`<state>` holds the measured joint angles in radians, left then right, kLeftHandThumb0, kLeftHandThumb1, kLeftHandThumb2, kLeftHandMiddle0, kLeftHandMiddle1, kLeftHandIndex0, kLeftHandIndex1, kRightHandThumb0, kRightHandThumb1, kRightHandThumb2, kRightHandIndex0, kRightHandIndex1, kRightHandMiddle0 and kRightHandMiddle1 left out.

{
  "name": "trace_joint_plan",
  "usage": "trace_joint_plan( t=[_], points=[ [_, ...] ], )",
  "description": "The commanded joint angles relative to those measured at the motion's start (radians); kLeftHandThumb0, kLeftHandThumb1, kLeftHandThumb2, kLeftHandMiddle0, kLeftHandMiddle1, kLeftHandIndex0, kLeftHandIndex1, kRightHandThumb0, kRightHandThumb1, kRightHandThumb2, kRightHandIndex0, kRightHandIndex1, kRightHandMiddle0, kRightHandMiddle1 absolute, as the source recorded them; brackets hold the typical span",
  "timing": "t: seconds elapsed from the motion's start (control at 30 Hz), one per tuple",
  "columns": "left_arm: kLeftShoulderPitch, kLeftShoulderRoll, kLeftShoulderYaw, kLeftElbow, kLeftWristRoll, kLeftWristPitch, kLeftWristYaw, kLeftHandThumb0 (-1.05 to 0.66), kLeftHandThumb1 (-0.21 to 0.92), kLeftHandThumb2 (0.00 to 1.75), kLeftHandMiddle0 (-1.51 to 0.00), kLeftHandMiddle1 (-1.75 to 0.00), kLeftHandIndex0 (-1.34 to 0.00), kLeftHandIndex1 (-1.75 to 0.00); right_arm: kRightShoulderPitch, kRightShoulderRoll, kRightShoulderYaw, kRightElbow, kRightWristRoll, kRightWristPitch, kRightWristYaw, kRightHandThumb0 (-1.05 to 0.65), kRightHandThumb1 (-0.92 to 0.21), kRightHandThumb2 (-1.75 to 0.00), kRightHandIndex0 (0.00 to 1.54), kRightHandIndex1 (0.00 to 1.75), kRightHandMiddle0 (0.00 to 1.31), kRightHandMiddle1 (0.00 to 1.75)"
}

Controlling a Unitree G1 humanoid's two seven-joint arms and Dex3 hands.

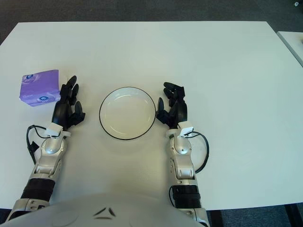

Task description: Put the tissue paper into the plate.

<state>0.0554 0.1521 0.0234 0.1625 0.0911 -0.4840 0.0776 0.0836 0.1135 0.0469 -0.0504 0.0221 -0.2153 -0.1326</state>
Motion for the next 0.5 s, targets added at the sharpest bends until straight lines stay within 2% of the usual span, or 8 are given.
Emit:
trace_joint_plan(
  t=[0.0, 0.47],
  points=[
    [0.101, -0.031, -0.015, 0.124, 0.01, 0.0, -0.001, -0.74, 0.92, 0.93, -0.23, -0.01, 0.0, -0.39, 0.04, 0.026, -0.004, 0.047, 0.008, 0.046, -0.011, -0.47, -0.68, -0.88, 0.29, 0.78, 0.0, 1.19],
    [0.106, -0.024, -0.019, 0.113, 0.01, 0.0, -0.014, -0.73, 0.92, 0.94, -0.21, 0.0, 0.0, -0.36, 0.042, 0.026, 0.0, 0.038, 0.007, 0.054, -0.013, -0.5, -0.7, -0.85, 0.28, 0.78, 0.0, 1.21]
  ],
)
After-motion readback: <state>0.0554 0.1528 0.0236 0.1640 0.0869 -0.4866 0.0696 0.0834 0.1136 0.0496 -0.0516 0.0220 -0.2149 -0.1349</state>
